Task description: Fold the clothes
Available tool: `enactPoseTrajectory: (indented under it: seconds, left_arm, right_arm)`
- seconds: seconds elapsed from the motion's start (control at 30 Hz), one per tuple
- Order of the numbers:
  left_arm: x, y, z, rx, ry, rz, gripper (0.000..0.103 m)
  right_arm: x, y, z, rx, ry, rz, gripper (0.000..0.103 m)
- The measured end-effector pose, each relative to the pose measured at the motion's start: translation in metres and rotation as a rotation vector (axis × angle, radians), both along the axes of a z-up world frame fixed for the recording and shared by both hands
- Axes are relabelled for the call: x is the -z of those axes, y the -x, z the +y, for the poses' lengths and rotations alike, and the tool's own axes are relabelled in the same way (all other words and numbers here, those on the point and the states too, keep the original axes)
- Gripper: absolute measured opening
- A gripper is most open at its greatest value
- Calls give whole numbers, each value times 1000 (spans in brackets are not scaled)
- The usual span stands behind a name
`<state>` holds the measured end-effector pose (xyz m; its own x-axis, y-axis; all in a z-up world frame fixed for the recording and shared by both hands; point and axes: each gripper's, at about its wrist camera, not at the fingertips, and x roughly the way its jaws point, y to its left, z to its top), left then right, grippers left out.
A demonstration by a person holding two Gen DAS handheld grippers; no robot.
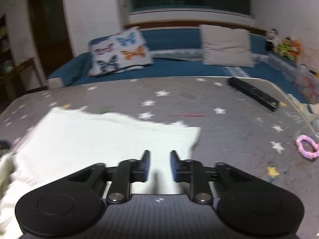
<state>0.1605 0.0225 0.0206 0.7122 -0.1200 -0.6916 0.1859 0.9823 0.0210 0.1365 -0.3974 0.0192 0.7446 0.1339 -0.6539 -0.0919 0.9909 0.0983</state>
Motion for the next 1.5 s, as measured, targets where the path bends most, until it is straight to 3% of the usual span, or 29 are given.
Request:
enactPoseTrajectory:
  seconds: [0.07,0.33,0.5,0.57,0.63,0.7,0.77,0.87,1.07,1.27,1.5]
  left_arm:
    - [-8,11,0,15,16,-21,42]
    - [-15,58,-11,112,52,-44,54]
    - [-2,75,-18,145,34,-34,56]
    - [4,78,-20,146,29,-26,56]
    - [10,79,-20,141,16,-24,55]
    - [14,80,-17,129,21,-12,43]
    - [17,80,-13,115,34,1,25]
    - [12,84,-4,88,64,-10,10]
    - [-5,107,16,28,110,-70,6]
    - [-15,141,42,-36,149,-97,5]
    - [-8,181,67,-93,191,-60,6]
  right_arm:
    - [-5,10,17,-66,-14,4,28]
    - [-8,30,95,-291,-32,33,47]
    - [9,33,128,-336,15,72,49]
    - [15,36,132,-329,35,85,43]
    - [18,43,131,-313,34,93,23]
    - [17,49,126,-296,26,88,12]
    - [9,61,121,-280,18,52,11]
    - [-8,82,109,-253,2,-14,10]
    - [-36,139,73,-183,-42,-113,10]
    - [-47,209,38,-113,-64,-144,10]
    - [-31,261,17,-64,-43,-31,13]
